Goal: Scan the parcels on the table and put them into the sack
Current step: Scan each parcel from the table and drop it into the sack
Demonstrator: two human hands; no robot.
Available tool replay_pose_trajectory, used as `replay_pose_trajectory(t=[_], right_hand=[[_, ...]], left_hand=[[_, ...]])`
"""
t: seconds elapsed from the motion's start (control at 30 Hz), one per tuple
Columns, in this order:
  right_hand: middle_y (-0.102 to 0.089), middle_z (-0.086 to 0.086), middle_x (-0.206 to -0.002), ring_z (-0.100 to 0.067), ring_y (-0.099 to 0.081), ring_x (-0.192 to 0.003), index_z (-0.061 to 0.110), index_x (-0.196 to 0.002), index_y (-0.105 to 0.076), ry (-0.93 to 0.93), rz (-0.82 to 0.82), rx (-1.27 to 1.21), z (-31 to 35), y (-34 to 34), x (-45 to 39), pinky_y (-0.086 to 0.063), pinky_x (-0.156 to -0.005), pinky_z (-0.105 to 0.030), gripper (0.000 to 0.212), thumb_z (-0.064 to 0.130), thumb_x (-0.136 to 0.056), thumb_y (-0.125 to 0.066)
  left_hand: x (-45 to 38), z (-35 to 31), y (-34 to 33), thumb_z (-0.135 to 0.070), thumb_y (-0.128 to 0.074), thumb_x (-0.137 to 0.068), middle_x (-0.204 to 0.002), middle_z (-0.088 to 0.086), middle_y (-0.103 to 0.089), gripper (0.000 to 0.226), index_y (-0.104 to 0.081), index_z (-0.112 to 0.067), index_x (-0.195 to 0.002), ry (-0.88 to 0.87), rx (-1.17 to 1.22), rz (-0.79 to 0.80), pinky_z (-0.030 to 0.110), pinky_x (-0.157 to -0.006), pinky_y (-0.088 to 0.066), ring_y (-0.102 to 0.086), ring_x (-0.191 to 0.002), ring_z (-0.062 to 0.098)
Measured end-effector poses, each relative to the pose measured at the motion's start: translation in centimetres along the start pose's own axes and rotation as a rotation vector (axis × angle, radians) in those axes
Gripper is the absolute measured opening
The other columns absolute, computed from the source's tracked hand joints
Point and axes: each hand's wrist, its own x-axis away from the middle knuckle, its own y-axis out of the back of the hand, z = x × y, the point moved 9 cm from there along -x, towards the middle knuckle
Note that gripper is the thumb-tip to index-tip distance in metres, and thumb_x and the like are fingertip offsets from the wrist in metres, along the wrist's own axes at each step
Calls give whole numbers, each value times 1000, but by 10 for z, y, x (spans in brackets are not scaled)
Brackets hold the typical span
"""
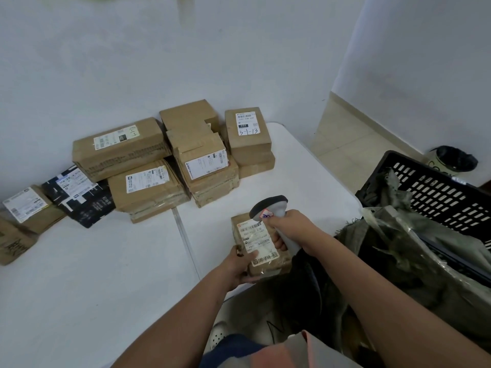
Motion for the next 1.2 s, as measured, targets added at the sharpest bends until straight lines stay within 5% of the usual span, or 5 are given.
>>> replay_pose_trajectory(t=[0.4,1.2], right_hand=[[-61,-10,-57,-20,-57,-45,3,-86,-58,-23,-32,-62,-1,8,3,-47,-48,-24,27,28,-93,-63],[-61,-11,-60,-18,-56,-45,3,-86,-59,-31,-23,-27,6,11,7,-48,-47,-23,31,33,-93,-63]], left_hand=[[-4,-6,0,-8,-67,-91,-124,12,-61,61,-33,-16,-140,-21,33,-45,45,-54,-61,-69,-85,28],[2,-9,-1,-9,-67,-91,-130,16,-60,70,-26,-20,-146,-4,29,-33,41,-53,-60,-70,-84,30]])
